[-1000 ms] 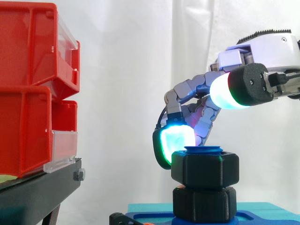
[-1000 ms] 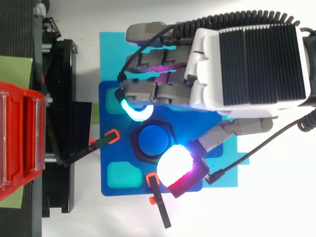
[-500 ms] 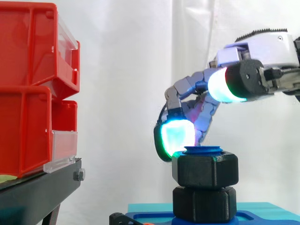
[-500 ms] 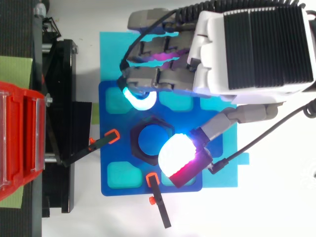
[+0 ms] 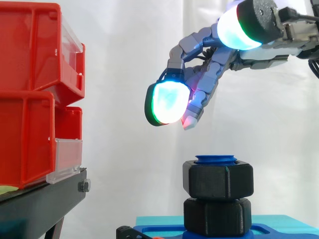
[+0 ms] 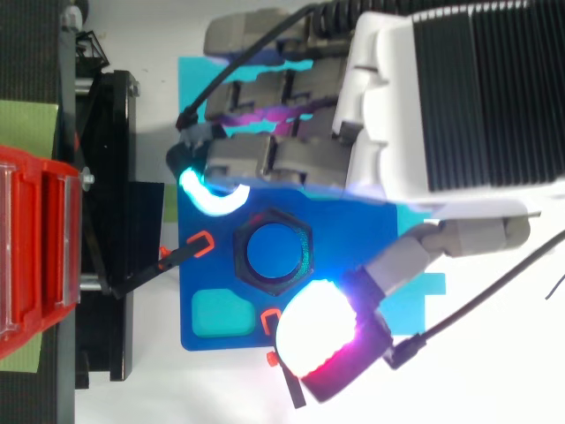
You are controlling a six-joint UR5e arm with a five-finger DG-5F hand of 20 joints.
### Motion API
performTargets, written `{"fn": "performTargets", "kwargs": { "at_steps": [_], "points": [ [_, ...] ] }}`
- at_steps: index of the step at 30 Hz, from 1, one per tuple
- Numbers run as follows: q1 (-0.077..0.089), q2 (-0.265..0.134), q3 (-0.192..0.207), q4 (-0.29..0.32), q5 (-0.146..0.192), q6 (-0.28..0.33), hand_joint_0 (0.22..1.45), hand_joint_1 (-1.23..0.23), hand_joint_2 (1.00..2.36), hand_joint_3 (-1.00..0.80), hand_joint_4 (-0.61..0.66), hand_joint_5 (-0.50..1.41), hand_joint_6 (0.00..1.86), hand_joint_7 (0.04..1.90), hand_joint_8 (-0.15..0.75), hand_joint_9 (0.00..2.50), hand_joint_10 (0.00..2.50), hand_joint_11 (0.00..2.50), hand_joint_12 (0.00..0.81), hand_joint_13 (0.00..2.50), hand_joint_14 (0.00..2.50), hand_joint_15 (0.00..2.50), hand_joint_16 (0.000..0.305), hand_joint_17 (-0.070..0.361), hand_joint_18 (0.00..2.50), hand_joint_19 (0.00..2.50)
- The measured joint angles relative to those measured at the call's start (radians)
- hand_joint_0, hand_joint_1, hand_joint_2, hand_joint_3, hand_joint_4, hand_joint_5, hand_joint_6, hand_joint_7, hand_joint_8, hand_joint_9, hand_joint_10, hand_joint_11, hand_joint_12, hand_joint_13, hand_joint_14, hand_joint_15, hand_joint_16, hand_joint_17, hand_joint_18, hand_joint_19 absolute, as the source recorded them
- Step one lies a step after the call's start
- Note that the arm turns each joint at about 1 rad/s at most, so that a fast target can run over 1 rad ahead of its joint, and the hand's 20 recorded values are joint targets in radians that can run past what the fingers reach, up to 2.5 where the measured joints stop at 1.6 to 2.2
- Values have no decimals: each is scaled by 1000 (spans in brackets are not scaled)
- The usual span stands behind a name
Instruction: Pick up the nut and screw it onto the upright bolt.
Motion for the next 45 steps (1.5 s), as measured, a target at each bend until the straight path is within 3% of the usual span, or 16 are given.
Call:
{"fn": "performTargets", "kwargs": {
  "at_steps": [9, 17, 25, 35, 45],
  "points": [
    [57, -1, -63, 64, 63, 18, 520, -132, 1000, -500, 233, -103, 503, 792, 258, 798, 0, 0, 289, 586, 0, 0, 27, 62, 191, 0],
    [80, -1, -72, 79, 80, 37, 520, -131, 1000, -500, 233, -100, 503, 792, 258, 792, 0, 0, 290, 578, 0, 0, 28, 63, 185, 0],
    [84, -1, -87, 91, 83, 37, 517, -127, 1000, -500, 220, -103, 503, 770, 252, 781, 0, 0, 295, 528, 0, 0, 30, 68, 115, 0],
    [75, -2, -93, 93, 83, 29, 507, -104, 1000, -500, 207, -104, 502, 743, 242, 731, 0, 0, 311, 403, 0, 0, 33, 74, 0, 0],
    [67, -2, -125, 124, 84, 28, 503, -84, 1000, -500, 191, -101, 502, 724, 233, 696, 0, 0, 317, 340, 0, 0, 34, 77, 0, 0]
  ]
}}
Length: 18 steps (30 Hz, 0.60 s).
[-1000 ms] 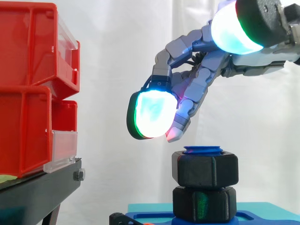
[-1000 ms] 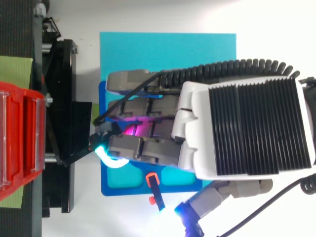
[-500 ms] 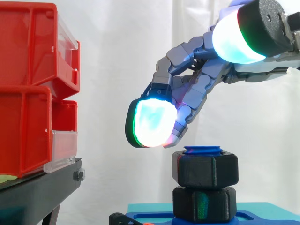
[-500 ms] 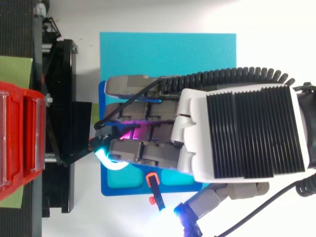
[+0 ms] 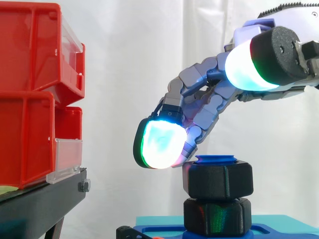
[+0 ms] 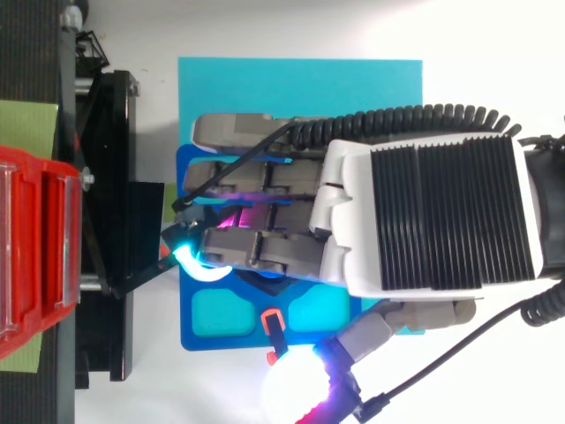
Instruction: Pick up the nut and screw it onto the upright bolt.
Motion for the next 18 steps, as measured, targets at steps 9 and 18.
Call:
{"fn": "performTargets", "kwargs": {
  "at_steps": [9, 18],
  "points": [
    [-7, 0, -2, -2, 1, 0, 505, -78, 1000, -500, 228, -82, 504, 876, 240, 700, 0, 0, 318, 340, 0, 0, 33, 75, 0, 0],
    [-15, 0, -3, -8, 1, -2, 512, -88, 1000, -500, 256, -66, 504, 1015, 252, 724, 0, 0, 311, 358, 0, 0, 31, 69, 0, 0]
  ]
}}
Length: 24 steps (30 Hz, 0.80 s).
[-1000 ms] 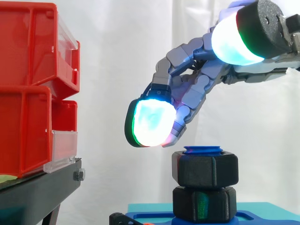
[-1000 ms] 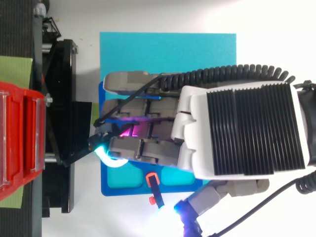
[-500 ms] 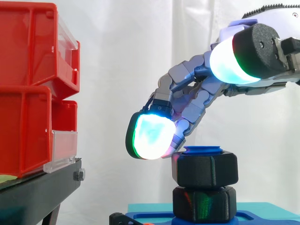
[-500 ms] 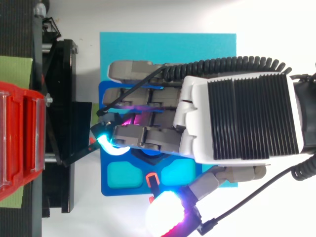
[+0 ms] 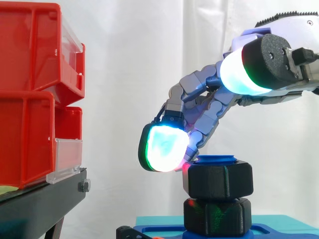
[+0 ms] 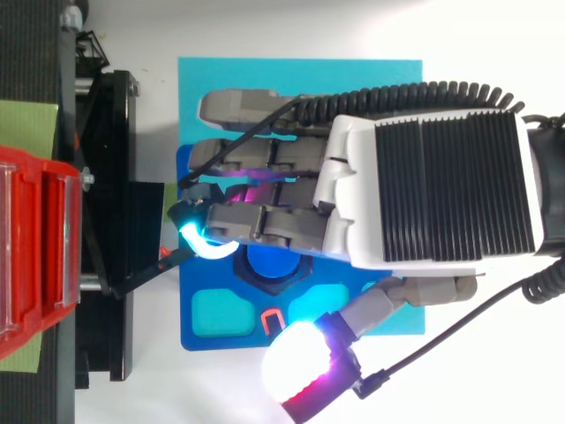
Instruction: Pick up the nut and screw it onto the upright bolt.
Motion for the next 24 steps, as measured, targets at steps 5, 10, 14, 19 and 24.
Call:
{"fn": "performTargets", "kwargs": {
  "at_steps": [5, 10, 14, 19, 24],
  "points": [
    [-6, 0, 0, -9, -1, -4, 519, -99, 1000, -500, 255, -55, 504, 1127, 254, 743, 0, 0, 304, 386, 0, 0, 29, 65, 0, 0],
    [-14, 0, 0, -16, -3, -9, 525, -111, 1000, -500, 224, -42, 504, 1266, 264, 780, 0, 0, 296, 418, 0, 0, 27, 62, 0, 0],
    [-24, 0, -1, -23, -7, -14, 527, -120, 1000, -500, 211, -34, 503, 1339, 266, 805, 0, 0, 293, 435, 0, 0, 26, 59, 0, 0],
    [-37, 0, -2, -28, -17, -18, 531, -135, 1000, -500, 207, -20, 501, 1460, 272, 851, 0, 0, 285, 475, 0, 0, 24, 54, 14, 0],
    [-53, 1, -2, -32, -30, -21, 533, -139, 1000, -500, 209, -24, 501, 1438, 273, 864, 0, 0, 282, 488, 0, 0, 24, 53, 23, 0]
  ]
}}
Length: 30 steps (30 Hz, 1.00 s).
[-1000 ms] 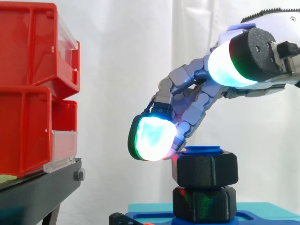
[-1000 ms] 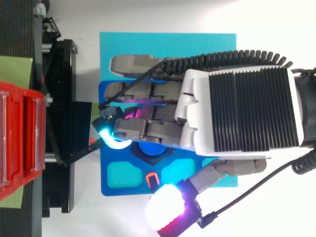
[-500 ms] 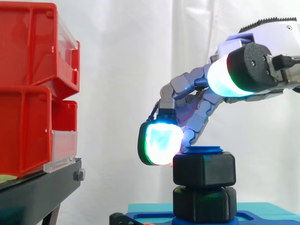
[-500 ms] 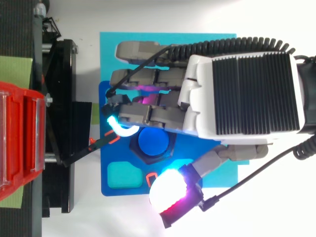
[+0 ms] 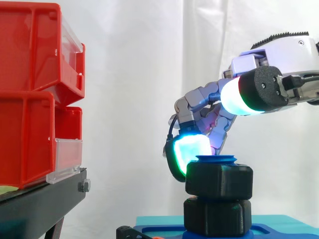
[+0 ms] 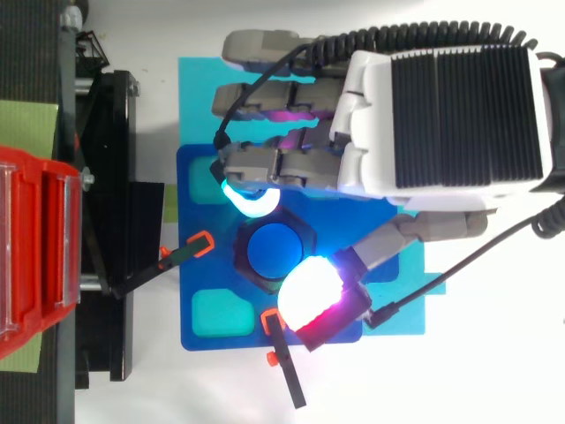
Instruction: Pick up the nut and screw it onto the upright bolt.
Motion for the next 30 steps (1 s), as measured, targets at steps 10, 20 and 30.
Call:
{"fn": "performTargets", "kwargs": {
  "at_steps": [10, 20, 30],
  "points": [
    [-14, 0, 8, -1, -15, 2, 526, -130, 1000, -500, 268, -80, 504, 949, 264, 824, 0, 0, 290, 490, 0, 0, 24, 54, 32, 0],
    [-12, 0, 89, -55, -25, -2, 522, -123, 1000, -500, 233, -94, 503, 819, 252, 778, 0, 0, 296, 473, 0, 0, 26, 59, 15, 0],
    [17, -1, 94, -31, -13, -3, 518, -117, 1000, -500, 221, -99, 503, 772, 248, 756, 0, 0, 302, 451, 0, 0, 28, 63, 0, 0]
  ]
}}
